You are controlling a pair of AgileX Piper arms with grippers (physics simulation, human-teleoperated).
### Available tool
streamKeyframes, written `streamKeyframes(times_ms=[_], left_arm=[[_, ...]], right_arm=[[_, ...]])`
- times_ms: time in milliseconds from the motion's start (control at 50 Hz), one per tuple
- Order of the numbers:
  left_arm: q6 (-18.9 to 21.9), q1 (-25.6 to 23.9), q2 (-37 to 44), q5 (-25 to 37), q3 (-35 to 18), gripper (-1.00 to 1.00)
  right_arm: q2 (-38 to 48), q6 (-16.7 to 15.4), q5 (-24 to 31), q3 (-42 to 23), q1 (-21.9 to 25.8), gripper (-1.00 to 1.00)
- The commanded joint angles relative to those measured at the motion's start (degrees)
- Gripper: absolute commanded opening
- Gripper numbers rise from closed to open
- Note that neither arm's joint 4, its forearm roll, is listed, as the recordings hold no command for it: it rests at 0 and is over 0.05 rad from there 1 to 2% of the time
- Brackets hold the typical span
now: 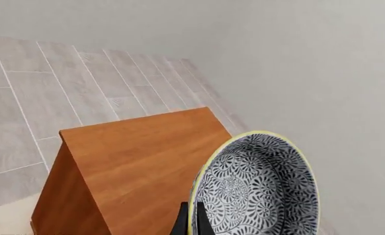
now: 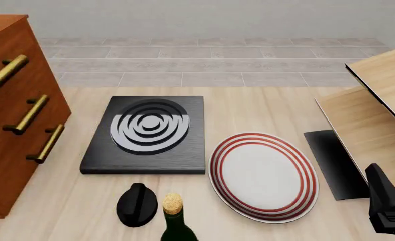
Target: Put the bowl on the top of the cabinet.
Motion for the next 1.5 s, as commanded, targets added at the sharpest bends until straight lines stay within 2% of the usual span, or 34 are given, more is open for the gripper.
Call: streamKeyframes(times_ms=[20,740,1400,1420,1500], left_arm=[[-0.18,1.11,1.48,-0.89,-0.33,-1.0],[0.44,1.99,5.34,-2.3,0.21,-1.0],[3.74,5.35,7.11,-3.66,-0.19,-1.0],[4.43,5.52,6.73,-3.83,-0.28,1.0],[4.67,5.1,6.38,-3.47,-0.32,1.0]], right_arm=[[0.0,0.0,0.0,0.0,-0.01,1.0],[-0.01,0.01,0.0,0.0,0.0,1.0],[0.0,0.0,0.0,0.0,-0.01,1.0],[0.0,0.0,0.0,0.0,0.0,1.0],[0.0,-0.01,0.0,0.0,0.01,1.0]])
